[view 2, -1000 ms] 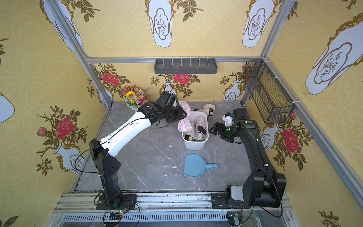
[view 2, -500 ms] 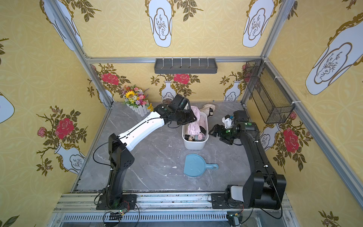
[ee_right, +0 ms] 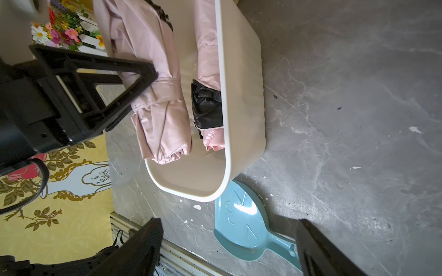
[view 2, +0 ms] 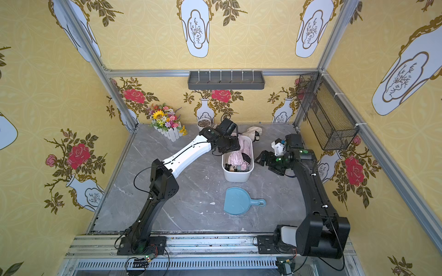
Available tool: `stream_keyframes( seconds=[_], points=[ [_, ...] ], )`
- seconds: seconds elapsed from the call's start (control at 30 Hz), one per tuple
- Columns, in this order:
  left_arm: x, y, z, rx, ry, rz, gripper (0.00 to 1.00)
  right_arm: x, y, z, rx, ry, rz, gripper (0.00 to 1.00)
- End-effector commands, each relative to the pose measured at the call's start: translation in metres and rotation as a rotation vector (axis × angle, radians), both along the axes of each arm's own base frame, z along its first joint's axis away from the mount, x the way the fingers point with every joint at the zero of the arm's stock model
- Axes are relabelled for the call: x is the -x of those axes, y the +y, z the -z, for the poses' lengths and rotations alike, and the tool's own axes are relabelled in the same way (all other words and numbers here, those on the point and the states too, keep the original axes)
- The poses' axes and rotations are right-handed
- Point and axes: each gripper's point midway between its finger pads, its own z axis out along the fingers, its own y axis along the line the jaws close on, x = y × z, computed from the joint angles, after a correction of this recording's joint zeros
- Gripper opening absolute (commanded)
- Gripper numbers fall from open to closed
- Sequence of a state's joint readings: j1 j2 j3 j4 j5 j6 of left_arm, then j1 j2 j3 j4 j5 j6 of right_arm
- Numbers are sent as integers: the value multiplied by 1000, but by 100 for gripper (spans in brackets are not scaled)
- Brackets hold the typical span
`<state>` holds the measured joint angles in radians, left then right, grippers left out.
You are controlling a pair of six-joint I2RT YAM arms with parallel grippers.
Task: Put the umbrella into the storage box
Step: Place the umbrella in the storage box.
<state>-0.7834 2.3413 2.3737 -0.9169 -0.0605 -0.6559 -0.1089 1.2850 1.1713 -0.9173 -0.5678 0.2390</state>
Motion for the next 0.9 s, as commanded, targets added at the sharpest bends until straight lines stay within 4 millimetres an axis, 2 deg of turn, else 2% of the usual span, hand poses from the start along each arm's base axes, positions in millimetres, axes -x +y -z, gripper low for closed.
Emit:
stream_keyframes(
  seconds=[0.0, 0.2, 0.27, 0.37, 0.6, 0.73, 0.87],
  points=[
    [-3, 5, -21, 21, -54, -17, 60, -4, -5, -2, 37, -17, 10, 92],
    [13, 10, -82, 135, -109, 1, 66, -21, -9, -1, 43, -18, 28, 92],
    [19, 13, -91, 160, -115, 9, 69, -28, -10, -3, 38, -17, 33, 91],
    [25, 25, -84, 146, -95, -1, 69, -40, -11, -8, 33, -25, 42, 91],
    [38, 54, -31, 36, -16, -27, 69, -69, -14, -23, 20, -39, 63, 91],
    [38, 57, -20, 27, 0, -25, 70, -93, -14, -33, -24, -66, 108, 90],
    [36, 48, -7, 67, 11, -6, 69, -122, -15, -36, -78, -72, 163, 87]
  ],
)
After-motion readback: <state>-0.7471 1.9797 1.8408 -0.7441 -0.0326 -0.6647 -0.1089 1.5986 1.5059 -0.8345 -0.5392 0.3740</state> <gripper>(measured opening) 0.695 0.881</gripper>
